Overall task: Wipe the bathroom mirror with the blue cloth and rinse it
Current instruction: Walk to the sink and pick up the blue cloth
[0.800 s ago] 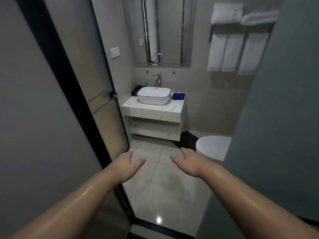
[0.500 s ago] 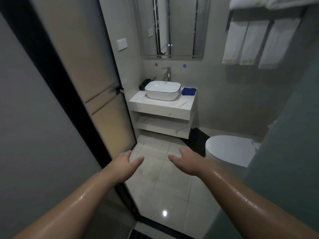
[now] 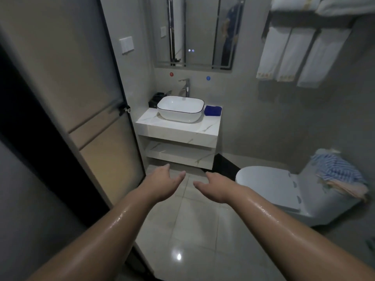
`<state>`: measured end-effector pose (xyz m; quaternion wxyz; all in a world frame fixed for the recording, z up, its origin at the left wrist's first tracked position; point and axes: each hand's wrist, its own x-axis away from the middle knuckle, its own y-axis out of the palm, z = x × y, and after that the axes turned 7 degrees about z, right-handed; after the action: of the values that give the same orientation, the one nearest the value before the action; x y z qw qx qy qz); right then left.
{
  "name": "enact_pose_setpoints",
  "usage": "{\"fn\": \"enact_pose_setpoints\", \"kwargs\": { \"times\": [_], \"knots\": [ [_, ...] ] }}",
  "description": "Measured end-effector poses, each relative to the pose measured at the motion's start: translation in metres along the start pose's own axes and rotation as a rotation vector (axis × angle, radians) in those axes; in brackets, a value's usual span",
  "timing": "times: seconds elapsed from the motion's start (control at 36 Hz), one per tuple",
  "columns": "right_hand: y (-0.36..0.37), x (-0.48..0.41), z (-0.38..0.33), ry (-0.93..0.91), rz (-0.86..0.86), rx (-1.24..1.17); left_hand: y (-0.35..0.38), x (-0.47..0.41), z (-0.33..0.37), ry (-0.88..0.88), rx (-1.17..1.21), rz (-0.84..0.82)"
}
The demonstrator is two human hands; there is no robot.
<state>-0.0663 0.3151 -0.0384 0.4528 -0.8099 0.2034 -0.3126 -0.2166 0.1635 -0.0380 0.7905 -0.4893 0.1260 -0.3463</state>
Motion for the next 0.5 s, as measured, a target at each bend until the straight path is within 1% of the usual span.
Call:
{"fn": "enact_pose_setpoints", "kwargs": {
  "times": [0.14, 0.22, 0.36, 0.5],
  "knots": [
    [-0.014, -0.035, -0.010, 0.023, -0.024, 0.025, -0.012, -0.036, 0.008, 0.015, 0.012, -0.002],
    [-0.020, -0.064, -0.016, 0.029, -0.009, 0.019, -0.017, -0.057, 0.012, 0.019, 0.029, 0.010],
    [-0.030, -0.111, -0.026, -0.007, -0.037, 0.067, -0.016, -0.095, 0.014, 0.008, 0.044, 0.030],
    [-0.040, -0.172, -0.024, -0.036, -0.066, 0.106, -0.011, -0.145, 0.012, 0.007, 0.003, 0.007]
  ]
}}
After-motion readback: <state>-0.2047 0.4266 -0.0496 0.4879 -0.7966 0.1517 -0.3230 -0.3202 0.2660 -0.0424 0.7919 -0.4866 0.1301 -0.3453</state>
